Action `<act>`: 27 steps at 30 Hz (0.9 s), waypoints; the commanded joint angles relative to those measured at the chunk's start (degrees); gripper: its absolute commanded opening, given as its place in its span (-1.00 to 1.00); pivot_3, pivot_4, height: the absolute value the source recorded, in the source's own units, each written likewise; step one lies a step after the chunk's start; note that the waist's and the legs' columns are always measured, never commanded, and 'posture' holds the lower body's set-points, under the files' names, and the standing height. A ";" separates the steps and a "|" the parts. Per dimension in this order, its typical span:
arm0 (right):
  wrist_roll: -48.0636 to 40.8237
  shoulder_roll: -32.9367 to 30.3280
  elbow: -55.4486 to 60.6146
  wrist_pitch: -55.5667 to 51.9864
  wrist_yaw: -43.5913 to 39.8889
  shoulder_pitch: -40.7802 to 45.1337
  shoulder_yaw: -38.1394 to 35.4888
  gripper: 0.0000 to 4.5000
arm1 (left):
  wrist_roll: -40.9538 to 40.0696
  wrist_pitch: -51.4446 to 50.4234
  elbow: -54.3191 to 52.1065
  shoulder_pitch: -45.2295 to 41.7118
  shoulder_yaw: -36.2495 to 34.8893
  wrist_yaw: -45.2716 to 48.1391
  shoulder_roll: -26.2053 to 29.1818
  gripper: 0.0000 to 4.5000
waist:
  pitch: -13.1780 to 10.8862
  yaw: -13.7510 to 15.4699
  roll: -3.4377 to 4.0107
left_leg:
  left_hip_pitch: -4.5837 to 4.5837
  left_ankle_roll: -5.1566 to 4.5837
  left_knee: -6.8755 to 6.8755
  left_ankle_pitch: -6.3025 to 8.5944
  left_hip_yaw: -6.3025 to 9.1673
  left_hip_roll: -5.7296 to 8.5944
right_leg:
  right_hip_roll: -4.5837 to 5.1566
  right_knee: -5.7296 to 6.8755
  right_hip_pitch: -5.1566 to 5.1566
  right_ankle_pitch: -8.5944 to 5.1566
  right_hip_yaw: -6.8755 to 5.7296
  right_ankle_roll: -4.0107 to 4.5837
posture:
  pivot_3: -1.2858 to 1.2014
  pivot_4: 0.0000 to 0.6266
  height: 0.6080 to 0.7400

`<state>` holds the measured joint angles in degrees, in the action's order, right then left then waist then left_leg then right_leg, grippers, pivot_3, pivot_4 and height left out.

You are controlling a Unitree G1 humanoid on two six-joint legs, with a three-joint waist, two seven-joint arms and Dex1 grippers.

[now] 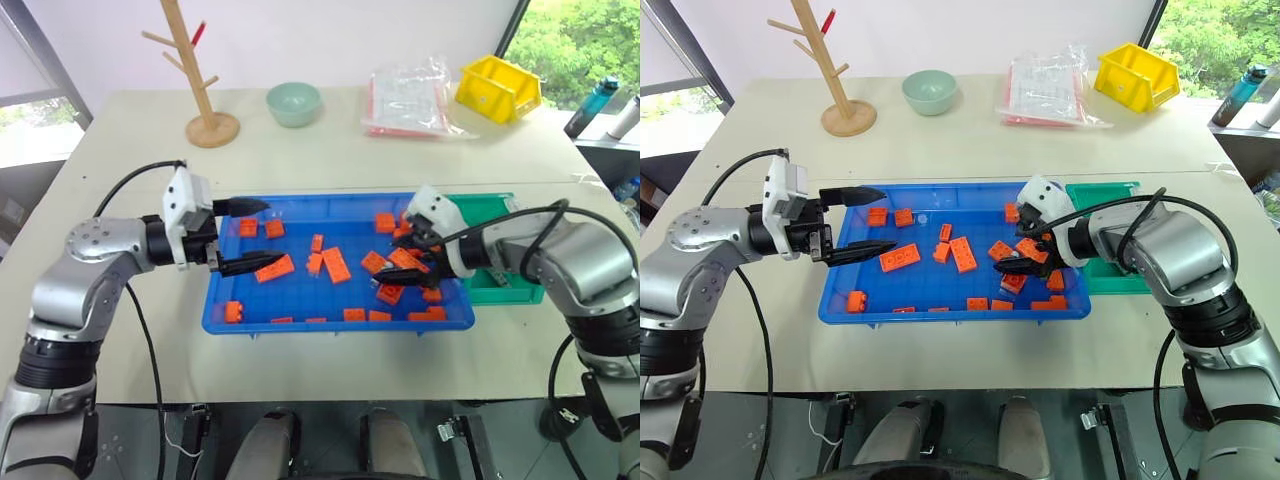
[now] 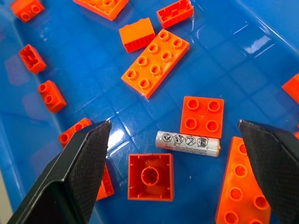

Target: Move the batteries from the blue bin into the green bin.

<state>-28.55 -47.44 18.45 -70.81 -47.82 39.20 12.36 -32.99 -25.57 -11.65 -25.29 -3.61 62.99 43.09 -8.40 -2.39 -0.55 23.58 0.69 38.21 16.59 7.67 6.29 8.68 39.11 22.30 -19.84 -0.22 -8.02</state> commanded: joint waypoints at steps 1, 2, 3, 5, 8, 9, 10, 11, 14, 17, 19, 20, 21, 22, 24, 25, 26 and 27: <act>-1.16 0.85 2.92 -1.82 1.46 -0.63 -1.23 0.99 | -0.26 0.60 -1.73 -0.08 -1.90 -0.48 0.58 1.00 | 0.00 -0.01 0.00 | 0.00 0.00 0.00 0.00 0.00 0.00 | 0.00 0.00 0.00 0.00 0.00 0.00 | 0.03 -0.52 0.79; -1.14 1.07 3.07 -2.01 1.80 -0.83 -1.03 0.99 | -0.24 0.63 -1.67 -0.19 -1.81 -0.54 0.51 1.00 | 0.00 -0.04 0.00 | 0.00 0.00 0.00 0.00 0.00 0.00 | 0.00 0.00 0.00 0.00 0.00 0.00 | 0.03 -0.52 0.79; -1.05 1.32 3.08 -2.10 2.14 -0.94 -0.82 0.99 | -0.21 0.68 -1.53 -0.34 -1.73 -0.57 0.44 1.00 | 0.00 -0.07 0.00 | 0.00 0.00 0.00 0.00 -0.01 0.00 | 0.00 0.00 0.01 0.00 0.00 0.00 | 0.03 -0.52 0.79; -0.80 1.89 2.69 -2.14 2.77 -1.08 -0.32 0.99 | -0.09 0.80 -1.33 -0.78 -1.45 -0.72 0.22 1.00 | 0.00 -0.09 0.00 | 0.00 0.00 -0.01 0.00 -0.01 0.00 | 0.00 0.00 0.01 0.00 0.00 0.00 | 0.03 -0.52 0.79; -0.58 2.36 1.99 -1.86 3.56 -1.43 0.29 0.99 | -0.03 0.91 -1.24 -1.19 -1.19 -0.79 0.13 1.00 | 0.00 -0.08 0.00 | 0.00 0.00 -0.01 0.00 0.00 0.00 | 0.00 0.00 0.01 0.00 0.00 0.00 | 0.03 -0.52 0.79; -0.52 2.42 1.82 -1.75 3.75 -1.61 0.43 0.99 | -0.03 0.89 -1.28 -1.26 -1.14 -0.81 0.12 1.00 | 0.00 -0.06 0.00 | 0.00 0.00 -0.01 0.00 -0.01 0.00 | 0.00 0.00 0.01 0.00 0.00 0.00 | 0.03 -0.52 0.79; -0.39 2.55 1.54 -1.64 3.98 -1.72 0.60 0.99 | -0.04 0.89 -1.29 -1.29 -1.13 -0.75 0.16 1.00 | 0.00 -0.04 0.00 | 0.00 0.00 0.00 0.00 0.00 0.00 | 0.00 0.00 0.00 0.00 0.00 0.00 | 0.03 -0.52 0.79; -0.37 2.55 1.42 -1.56 4.09 -1.85 0.64 0.99 | -0.07 0.85 -1.40 -1.26 -1.11 -0.76 0.16 1.00 | 0.00 -0.04 0.00 | 0.00 0.00 0.00 0.00 0.00 0.00 | 0.00 0.00 0.00 0.00 0.00 0.00 | 0.03 -0.52 0.79; 0.38 2.73 -0.06 -0.56 4.52 -2.43 1.17 0.99 | -0.22 0.72 -1.66 -1.10 -1.19 -0.63 0.31 1.00 | 0.00 -0.08 0.00 | 0.00 0.00 0.00 0.00 0.00 0.00 | 0.00 0.00 0.01 0.00 0.00 0.00 | 0.03 -0.52 0.79; 1.61 2.58 -1.64 0.80 4.80 -3.23 2.13 0.99 | -0.32 0.64 -1.77 -1.03 -1.21 -0.52 0.39 1.00 | 0.00 -0.09 0.00 | 0.00 0.00 -0.01 0.00 0.00 0.00 | 0.00 0.00 0.01 0.00 0.00 0.00 | 0.03 -0.52 0.79; 2.40 2.72 -2.70 1.69 4.99 -3.35 2.71 0.99 | -0.33 0.62 -1.69 -1.10 -1.19 -0.49 0.35 1.00 | 0.00 -0.09 0.00 | 0.00 0.00 -0.01 0.00 -0.01 0.00 | 0.00 0.00 0.00 0.00 0.00 0.00 | 0.03 -0.52 0.79; 2.69 2.83 -3.19 2.04 5.04 -3.31 2.88 0.99 | -0.35 0.57 -1.76 -1.13 -1.16 -0.54 0.31 1.00 | 0.00 -0.08 0.00 | 0.00 0.00 0.00 0.00 0.00 0.00 | 0.00 0.00 0.00 0.00 0.00 0.00 | 0.03 -0.52 0.79; 3.00 2.93 -3.64 2.44 5.06 -3.16 3.17 0.99 | -0.37 0.54 -1.80 -1.14 -1.14 -0.57 0.28 1.00 | 0.00 -0.10 0.00 | 0.00 0.00 0.00 0.00 -0.01 0.00 | 0.00 0.00 0.01 0.00 0.00 0.00 | 0.03 -0.52 0.79; 3.32 2.99 -3.99 2.84 5.04 -3.03 3.48 0.99 | -0.38 0.54 -1.82 -1.16 -1.12 -0.58 0.25 1.00 | 0.00 -0.11 -0.01 | 0.00 0.00 -0.01 0.00 0.00 0.00 | -0.01 0.00 0.00 0.00 0.00 0.00 | 0.03 -0.52 0.79; 4.12 2.93 -4.40 3.77 4.90 -2.98 4.12 0.99 | -0.46 0.44 -2.01 -1.17 -1.09 -0.67 0.20 1.00 | 0.00 -0.08 -0.01 | 0.00 0.00 0.00 0.00 -0.01 0.00 | -0.01 0.00 0.00 0.00 0.00 0.00 | 0.03 -0.52 0.79; 4.41 3.07 -4.61 4.07 4.91 -2.94 4.38 0.99 | -0.48 0.42 -2.03 -1.18 -1.08 -0.69 0.17 1.00 | 0.00 -0.05 -0.01 | 0.00 0.00 0.00 0.00 0.00 0.00 | 0.00 0.00 0.00 0.00 0.00 0.00 | 0.03 -0.52 0.79; 4.59 3.35 -4.83 4.26 4.96 -2.84 4.62 0.99 | -0.46 0.43 -1.99 -1.20 -1.05 -0.68 0.16 1.00 | 0.01 -0.03 -0.01 | 0.00 0.00 0.00 0.00 0.00 0.00 | -0.01 0.00 -0.01 0.00 0.00 0.00 | 0.03 -0.52 0.79; 4.73 3.65 -5.01 4.33 5.02 -2.71 4.82 0.99 | -0.41 0.48 -1.90 -1.23 -1.01 -0.65 0.15 1.00 | 0.01 -0.04 -0.01 | 0.00 0.00 0.00 0.00 0.00 0.00 | -0.01 0.00 -0.01 0.00 0.00 0.00 | 0.03 -0.52 0.79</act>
<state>-24.92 -43.87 14.18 -66.86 -43.16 36.00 16.94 -33.02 -25.57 -11.96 -25.54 -3.59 62.30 43.00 -8.39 -2.43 -0.57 23.58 0.70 38.21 16.59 7.67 6.30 8.68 39.11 22.29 -19.84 -0.22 -8.02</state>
